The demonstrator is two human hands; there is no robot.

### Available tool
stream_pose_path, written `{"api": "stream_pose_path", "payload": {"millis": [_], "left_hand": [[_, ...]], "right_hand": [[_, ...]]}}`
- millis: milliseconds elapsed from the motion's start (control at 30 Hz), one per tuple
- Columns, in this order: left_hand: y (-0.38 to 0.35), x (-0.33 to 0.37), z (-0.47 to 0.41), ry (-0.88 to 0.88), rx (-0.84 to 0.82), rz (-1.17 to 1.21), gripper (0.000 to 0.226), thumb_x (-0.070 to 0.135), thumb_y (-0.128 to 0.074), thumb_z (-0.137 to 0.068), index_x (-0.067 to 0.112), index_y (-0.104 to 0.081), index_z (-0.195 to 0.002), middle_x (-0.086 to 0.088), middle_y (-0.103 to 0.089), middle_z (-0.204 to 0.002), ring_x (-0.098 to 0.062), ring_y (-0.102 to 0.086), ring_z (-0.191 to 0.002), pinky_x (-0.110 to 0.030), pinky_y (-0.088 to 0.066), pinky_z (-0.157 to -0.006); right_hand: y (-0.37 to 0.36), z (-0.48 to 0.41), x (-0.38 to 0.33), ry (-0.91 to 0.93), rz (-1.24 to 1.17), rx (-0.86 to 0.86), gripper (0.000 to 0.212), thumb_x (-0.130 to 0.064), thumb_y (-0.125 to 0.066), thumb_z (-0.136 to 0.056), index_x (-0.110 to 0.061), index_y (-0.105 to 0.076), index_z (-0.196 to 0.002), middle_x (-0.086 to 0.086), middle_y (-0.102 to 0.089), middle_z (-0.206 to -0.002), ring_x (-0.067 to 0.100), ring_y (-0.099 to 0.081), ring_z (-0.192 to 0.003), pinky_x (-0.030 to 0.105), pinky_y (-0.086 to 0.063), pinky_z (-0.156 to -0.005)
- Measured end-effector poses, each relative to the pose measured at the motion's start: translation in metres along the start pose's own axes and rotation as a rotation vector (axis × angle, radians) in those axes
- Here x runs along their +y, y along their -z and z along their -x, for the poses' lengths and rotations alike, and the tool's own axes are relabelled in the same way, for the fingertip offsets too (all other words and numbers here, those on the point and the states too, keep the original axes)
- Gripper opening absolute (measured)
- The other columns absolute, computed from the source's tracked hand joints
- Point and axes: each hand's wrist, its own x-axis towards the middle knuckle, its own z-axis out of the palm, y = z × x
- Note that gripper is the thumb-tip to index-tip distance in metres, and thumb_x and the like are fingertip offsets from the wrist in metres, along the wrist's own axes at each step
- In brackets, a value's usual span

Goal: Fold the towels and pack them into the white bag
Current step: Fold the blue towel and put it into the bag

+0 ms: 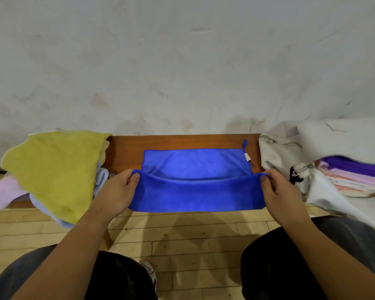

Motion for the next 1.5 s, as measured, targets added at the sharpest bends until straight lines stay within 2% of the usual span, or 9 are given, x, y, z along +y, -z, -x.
{"api": "stream_pose_path", "payload": {"millis": [233,400,567,733,867,1000,1100,1333,1500], "left_hand": [[0.005,0.005,-0.017,0.079,0.032,-0.026,0.040,0.035,-0.044,-0.105,0.010,-0.057,-0.077,-0.005,-0.055,-0.063,-0.018,-0.051,-0.059,-0.032,-0.038,-0.056],[0.019,0.029,-0.039,0.000,-0.155,-0.192,0.034,0.034,-0.046,-0.104,0.016,-0.061,-0.079,-0.002,-0.064,-0.070,-0.016,-0.058,-0.066,-0.030,-0.040,-0.058],[0.010,0.037,-0.066,-0.100,-0.247,-0.131,0.025,0.034,-0.047,-0.103,0.023,-0.064,-0.087,0.002,-0.067,-0.078,-0.016,-0.061,-0.071,-0.032,-0.045,-0.063],[-0.007,0.015,-0.080,-0.008,-0.081,-0.097,0.016,0.029,-0.052,-0.099,0.030,-0.064,-0.088,0.008,-0.067,-0.077,-0.011,-0.061,-0.068,-0.030,-0.041,-0.056],[-0.010,0.015,-0.086,0.002,-0.003,-0.156,0.014,0.029,-0.055,-0.097,0.027,-0.064,-0.087,0.009,-0.067,-0.078,-0.009,-0.060,-0.070,-0.027,-0.041,-0.056],[-0.016,0.013,-0.092,-0.003,0.048,-0.155,0.007,0.023,-0.059,-0.096,0.028,-0.064,-0.095,0.016,-0.060,-0.086,0.001,-0.052,-0.072,-0.012,-0.034,-0.057],[-0.018,0.014,-0.096,0.037,0.092,-0.109,0.014,0.018,-0.060,-0.094,0.031,-0.063,-0.099,0.017,-0.058,-0.090,0.000,-0.052,-0.076,-0.011,-0.033,-0.058],[-0.019,0.016,-0.101,0.003,0.091,-0.169,0.004,0.027,-0.061,-0.098,0.029,-0.064,-0.098,0.013,-0.062,-0.089,-0.006,-0.056,-0.084,-0.010,-0.033,-0.059],[-0.015,0.016,-0.099,-0.068,-0.076,-0.181,0.016,0.039,-0.070,-0.091,0.041,-0.060,-0.105,0.020,-0.060,-0.095,-0.001,-0.056,-0.089,-0.014,-0.039,-0.068]], "right_hand": [[0.005,-0.030,-0.009,-0.070,0.016,-0.058,0.023,-0.031,-0.048,-0.106,-0.025,-0.061,-0.088,-0.002,-0.066,-0.076,0.015,-0.061,-0.074,0.029,-0.041,-0.058],[0.003,-0.074,-0.019,-0.089,0.050,-0.161,0.023,-0.035,-0.048,-0.105,-0.027,-0.067,-0.093,-0.005,-0.070,-0.085,0.012,-0.063,-0.083,0.029,-0.045,-0.065],[-0.015,-0.092,-0.007,-0.126,0.109,-0.209,0.017,-0.031,-0.053,-0.104,-0.027,-0.066,-0.094,-0.007,-0.068,-0.088,0.012,-0.062,-0.085,0.021,-0.039,-0.062],[-0.025,-0.099,0.002,-0.219,0.134,-0.161,0.007,-0.027,-0.056,-0.101,-0.029,-0.060,-0.106,-0.017,-0.055,-0.090,0.005,-0.051,-0.085,0.028,-0.039,-0.078],[-0.030,-0.100,-0.001,-0.275,0.129,-0.108,0.007,-0.023,-0.055,-0.101,-0.025,-0.059,-0.107,-0.014,-0.057,-0.087,0.002,-0.050,-0.078,0.027,-0.038,-0.070],[-0.032,-0.101,-0.009,-0.290,0.144,-0.088,0.009,-0.018,-0.056,-0.100,-0.022,-0.060,-0.107,-0.006,-0.060,-0.085,0.006,-0.051,-0.075,0.021,-0.036,-0.060],[-0.034,-0.101,-0.011,-0.265,0.175,-0.072,0.006,-0.024,-0.058,-0.099,-0.025,-0.061,-0.104,-0.003,-0.062,-0.081,0.009,-0.053,-0.072,0.022,-0.038,-0.057],[-0.033,-0.105,-0.002,-0.273,0.163,-0.041,0.010,-0.028,-0.056,-0.102,-0.020,-0.063,-0.102,-0.011,-0.058,-0.081,0.002,-0.049,-0.070,0.019,-0.035,-0.057],[-0.033,-0.106,0.001,-0.261,0.160,-0.046,0.006,-0.028,-0.059,-0.100,-0.024,-0.062,-0.102,-0.010,-0.060,-0.083,0.002,-0.051,-0.073,0.018,-0.035,-0.058]]}}
